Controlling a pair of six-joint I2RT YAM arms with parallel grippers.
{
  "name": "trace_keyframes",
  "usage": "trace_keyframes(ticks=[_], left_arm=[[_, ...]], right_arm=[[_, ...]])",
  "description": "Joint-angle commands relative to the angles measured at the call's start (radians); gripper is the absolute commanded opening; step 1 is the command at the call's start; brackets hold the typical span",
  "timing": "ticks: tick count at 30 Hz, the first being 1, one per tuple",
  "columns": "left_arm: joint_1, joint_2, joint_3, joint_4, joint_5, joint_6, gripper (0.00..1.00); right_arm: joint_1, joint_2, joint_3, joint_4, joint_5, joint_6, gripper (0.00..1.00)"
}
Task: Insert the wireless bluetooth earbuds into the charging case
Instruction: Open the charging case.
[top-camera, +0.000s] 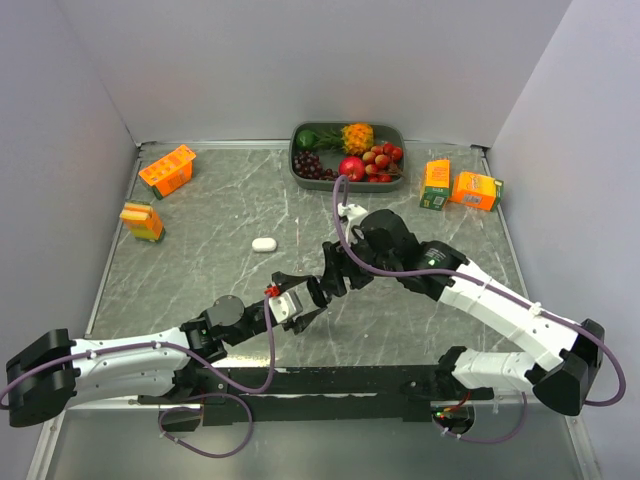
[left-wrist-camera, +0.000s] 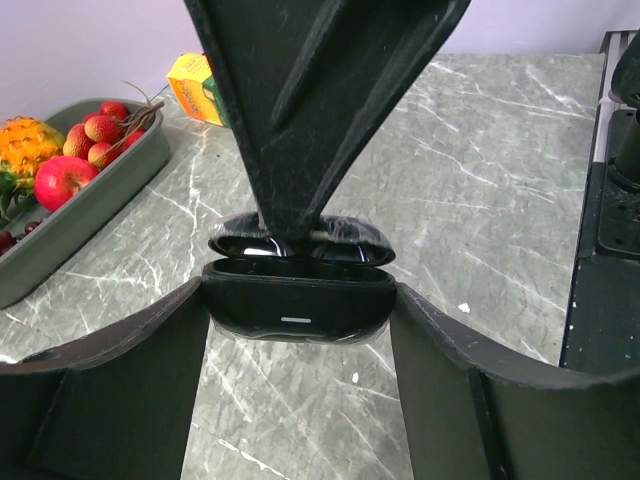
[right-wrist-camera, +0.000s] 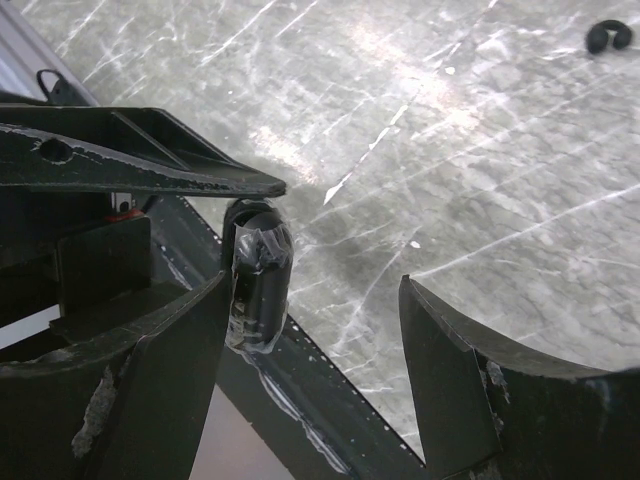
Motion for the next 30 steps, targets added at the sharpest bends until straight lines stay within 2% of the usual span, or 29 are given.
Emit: trace_keyframes(ticks=[1, 6, 14, 22, 30], left_arm=[[-0.005, -0.033, 0.011, 0.042, -0.011, 0.011, 0.01], [-0.005, -0.037, 0.008, 0.037, -0.019, 0.008, 0.01], [-0.005, -0.026, 0.017, 0.048, -0.017, 0.007, 0.01], [-0.009, -0.006, 0.05, 0.054, -0.007, 0.01, 0.01], [-0.022, -0.014, 0.063, 0.051, -0.016, 0.016, 0.01]], right_arm=[[-0.015, -0.043, 0.021, -0.026, 0.048, -0.002, 0.74], [-0.023, -0.069, 0.026, -0.02, 0.051, 0.001, 0.74], [-0.021, -0.083, 0.032, 0.063, -0.081, 0.016, 0.75], [-0.021, -0.019, 0.02, 0.051, -0.069, 0.036, 0.62], [-0.021, 0.003, 0.021, 0.039, -0.052, 0.032, 0.56]])
